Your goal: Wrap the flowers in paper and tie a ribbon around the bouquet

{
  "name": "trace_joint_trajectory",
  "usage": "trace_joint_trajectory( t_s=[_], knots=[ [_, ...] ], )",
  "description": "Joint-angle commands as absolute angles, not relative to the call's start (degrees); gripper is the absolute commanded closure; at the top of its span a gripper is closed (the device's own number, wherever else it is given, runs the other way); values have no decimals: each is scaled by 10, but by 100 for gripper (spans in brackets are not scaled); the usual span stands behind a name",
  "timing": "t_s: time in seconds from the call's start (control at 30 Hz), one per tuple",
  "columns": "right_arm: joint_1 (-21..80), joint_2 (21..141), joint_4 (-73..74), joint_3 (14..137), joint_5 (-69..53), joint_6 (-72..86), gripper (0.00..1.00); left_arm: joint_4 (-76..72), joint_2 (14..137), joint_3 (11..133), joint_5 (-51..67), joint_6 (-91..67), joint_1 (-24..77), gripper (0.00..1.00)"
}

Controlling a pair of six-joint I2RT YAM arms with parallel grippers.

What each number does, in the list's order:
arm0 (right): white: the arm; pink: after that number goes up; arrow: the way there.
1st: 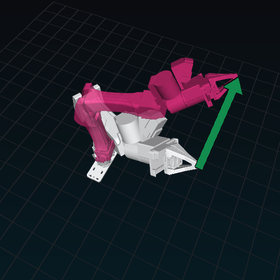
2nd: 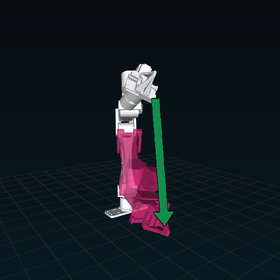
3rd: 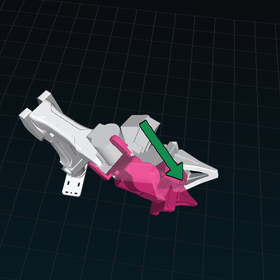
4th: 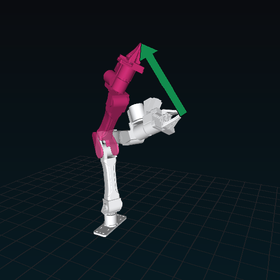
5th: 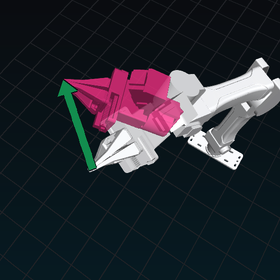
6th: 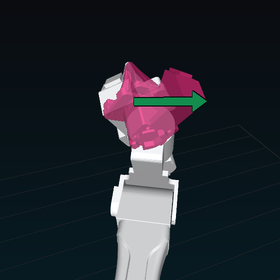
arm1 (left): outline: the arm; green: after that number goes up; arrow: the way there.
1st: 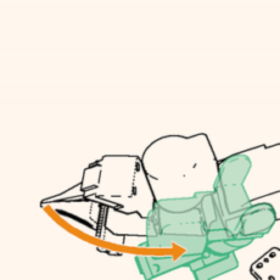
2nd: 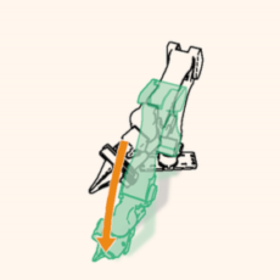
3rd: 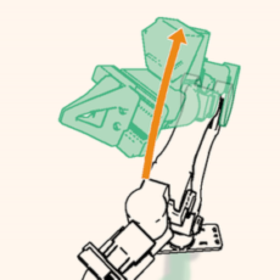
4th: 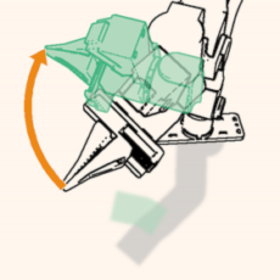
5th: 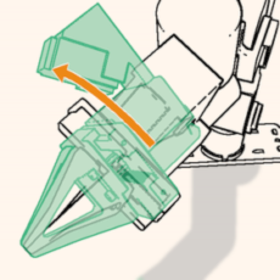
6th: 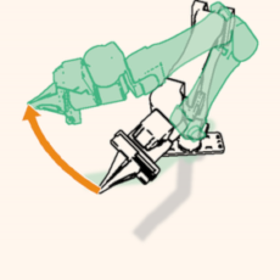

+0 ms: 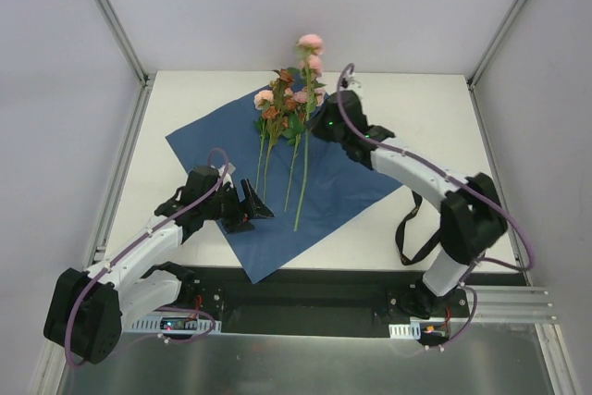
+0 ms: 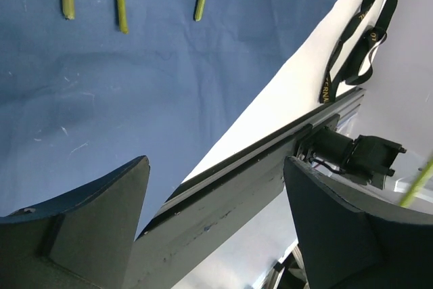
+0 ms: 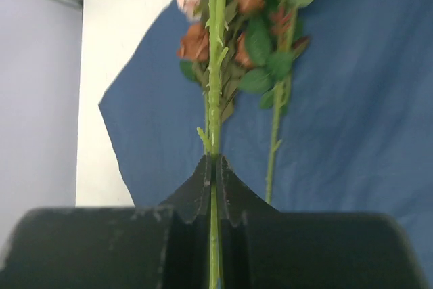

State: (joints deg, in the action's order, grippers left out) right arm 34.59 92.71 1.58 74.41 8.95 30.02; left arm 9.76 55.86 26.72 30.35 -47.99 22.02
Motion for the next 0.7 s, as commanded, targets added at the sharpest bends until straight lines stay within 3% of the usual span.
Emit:
trace_joint_trajectory(
  t_s=[0.0,0.33,0.67],
  knots=[
    [397,1000,-73,801,130,359,99,56,550,262,300,-488,218,20],
    [404,1125,-96,867,149,345,100,-1,577,228,312,-513,218,22],
    [389,1206,-79,954,119,220,99,-28,584,190,289,-516,218,24]
  ],
)
